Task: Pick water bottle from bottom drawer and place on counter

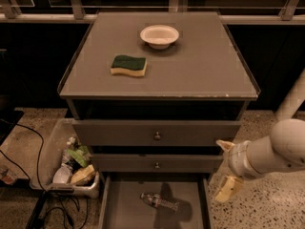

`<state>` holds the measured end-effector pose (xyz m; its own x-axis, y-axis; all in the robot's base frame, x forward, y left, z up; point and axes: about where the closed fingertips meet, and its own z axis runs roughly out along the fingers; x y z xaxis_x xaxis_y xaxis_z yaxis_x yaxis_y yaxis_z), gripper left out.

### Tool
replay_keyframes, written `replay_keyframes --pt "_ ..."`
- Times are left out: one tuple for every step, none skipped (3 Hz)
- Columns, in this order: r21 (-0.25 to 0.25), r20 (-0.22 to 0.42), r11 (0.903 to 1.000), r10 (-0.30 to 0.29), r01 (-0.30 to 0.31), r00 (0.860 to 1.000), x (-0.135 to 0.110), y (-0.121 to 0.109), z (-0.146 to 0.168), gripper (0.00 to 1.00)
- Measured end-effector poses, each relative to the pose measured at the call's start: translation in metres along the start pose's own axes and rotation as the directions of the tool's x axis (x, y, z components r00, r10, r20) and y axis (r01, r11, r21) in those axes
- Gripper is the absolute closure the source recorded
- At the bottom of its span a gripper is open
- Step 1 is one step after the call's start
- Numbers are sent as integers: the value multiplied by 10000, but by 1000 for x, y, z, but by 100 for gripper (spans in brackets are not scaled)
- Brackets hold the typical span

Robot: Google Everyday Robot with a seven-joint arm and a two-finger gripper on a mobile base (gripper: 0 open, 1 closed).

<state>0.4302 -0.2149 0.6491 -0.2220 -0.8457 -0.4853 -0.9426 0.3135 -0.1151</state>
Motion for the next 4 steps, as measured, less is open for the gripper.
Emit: replay_keyframes --pt "-43 581 9999 110 -108 9982 19 -7 46 0" --pt "-183 931 9989 440 -425 9947 39 -12 93 0" --pt "-743 839 9932 962 -900 9918 61 -9 139 0" --pt "-743 839 9932 962 -900 9918 61 -9 139 0"
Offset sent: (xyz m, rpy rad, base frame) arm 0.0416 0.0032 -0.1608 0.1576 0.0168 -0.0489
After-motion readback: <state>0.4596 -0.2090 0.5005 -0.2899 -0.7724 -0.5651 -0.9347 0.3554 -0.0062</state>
